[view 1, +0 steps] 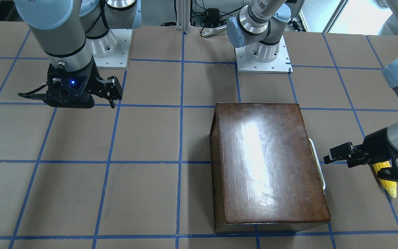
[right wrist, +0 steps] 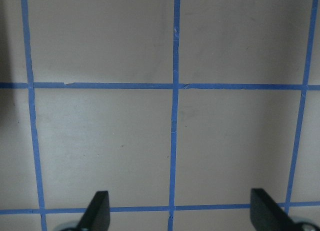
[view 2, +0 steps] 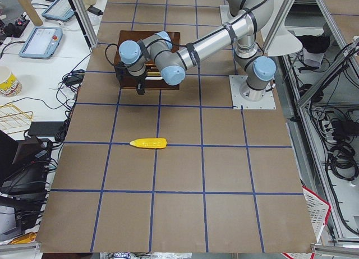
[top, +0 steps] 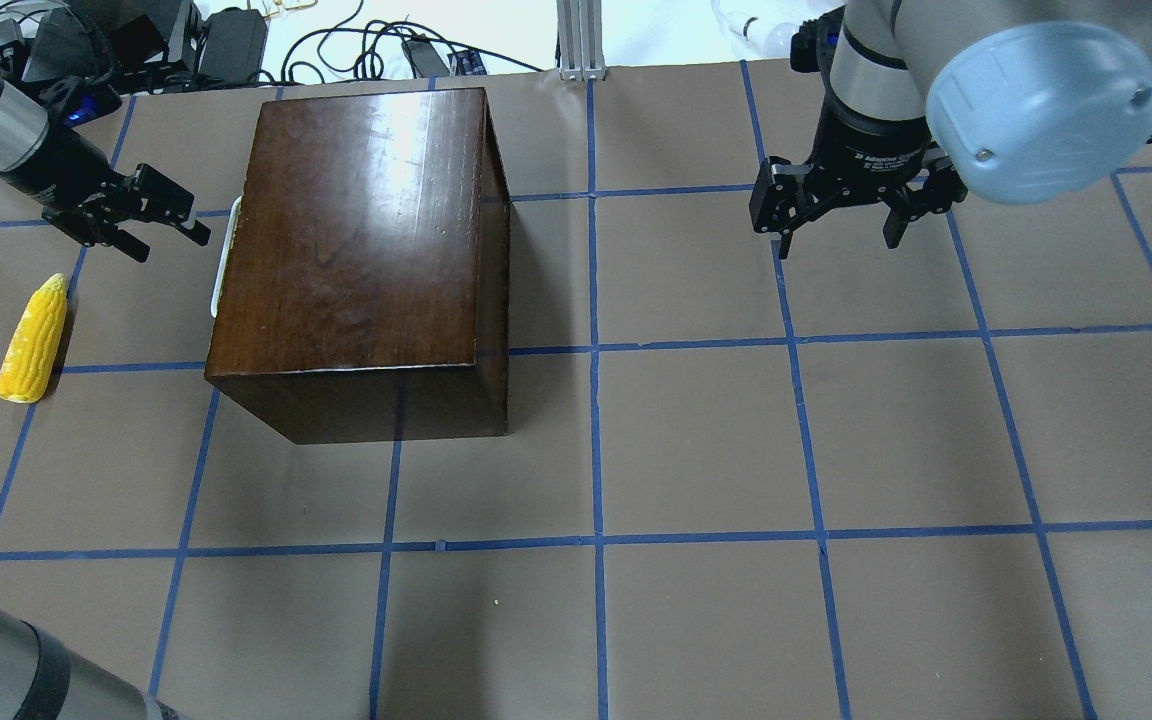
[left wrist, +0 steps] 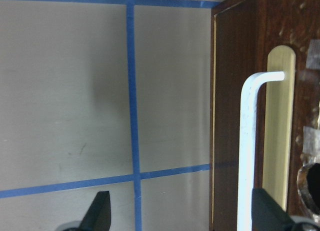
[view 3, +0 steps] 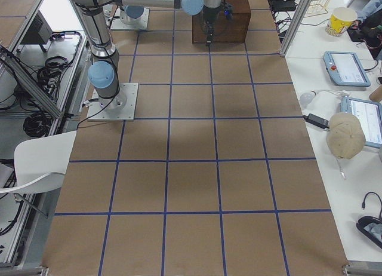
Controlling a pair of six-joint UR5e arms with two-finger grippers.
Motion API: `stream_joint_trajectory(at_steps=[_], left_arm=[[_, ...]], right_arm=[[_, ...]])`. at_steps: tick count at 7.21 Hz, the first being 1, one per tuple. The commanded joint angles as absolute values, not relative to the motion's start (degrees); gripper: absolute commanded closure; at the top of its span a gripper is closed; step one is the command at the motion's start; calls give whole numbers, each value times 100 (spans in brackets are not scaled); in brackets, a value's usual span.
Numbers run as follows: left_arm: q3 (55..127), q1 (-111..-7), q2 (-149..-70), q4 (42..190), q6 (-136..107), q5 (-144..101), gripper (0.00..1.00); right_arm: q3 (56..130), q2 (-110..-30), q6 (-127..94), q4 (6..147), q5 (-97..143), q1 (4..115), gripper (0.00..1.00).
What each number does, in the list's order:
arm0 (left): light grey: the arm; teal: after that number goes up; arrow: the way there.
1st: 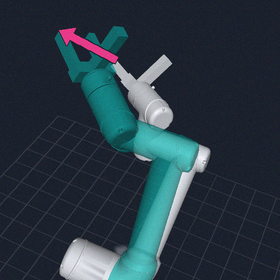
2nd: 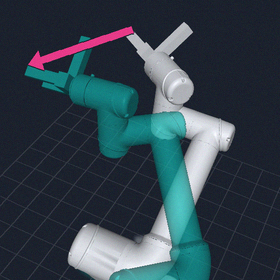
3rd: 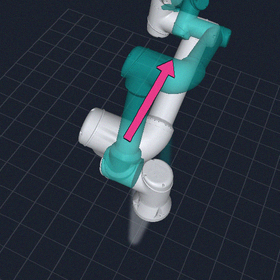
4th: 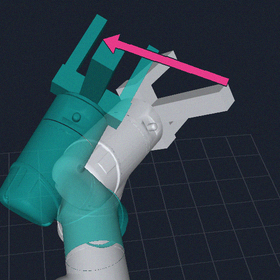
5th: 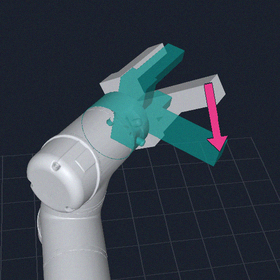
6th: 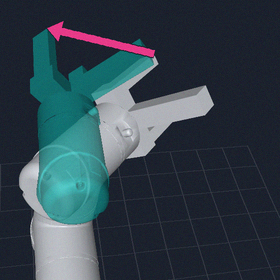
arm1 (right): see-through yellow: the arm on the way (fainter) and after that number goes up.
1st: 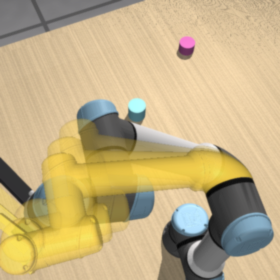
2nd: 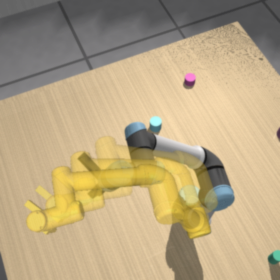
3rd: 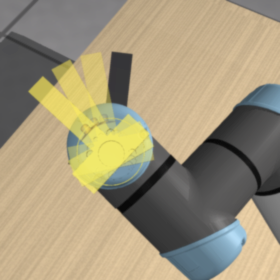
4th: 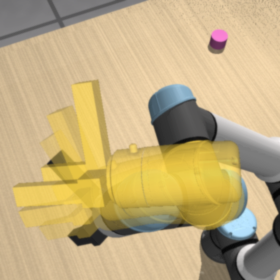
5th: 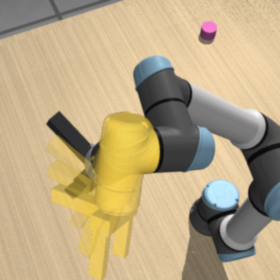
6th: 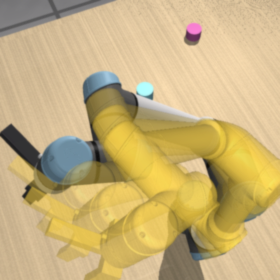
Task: Open drawer and put corn inside
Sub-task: 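Lower the left gripper and hook the white drawer handle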
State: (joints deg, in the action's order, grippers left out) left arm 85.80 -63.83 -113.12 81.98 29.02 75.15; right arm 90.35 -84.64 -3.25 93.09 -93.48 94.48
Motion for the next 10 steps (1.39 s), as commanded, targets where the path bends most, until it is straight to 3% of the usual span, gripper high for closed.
stream_joint_trajectory(at_steps=[1,10], left_arm=[[8701,-6407,-11382,8191,2927,7384,0],[8824,-6390,-11628,8008,3084,7268,0]], right_arm=[[9035,-8464,-325,9308,-9352,9448,0],[9035,-8464,-325,9316,-9352,9448,0]])
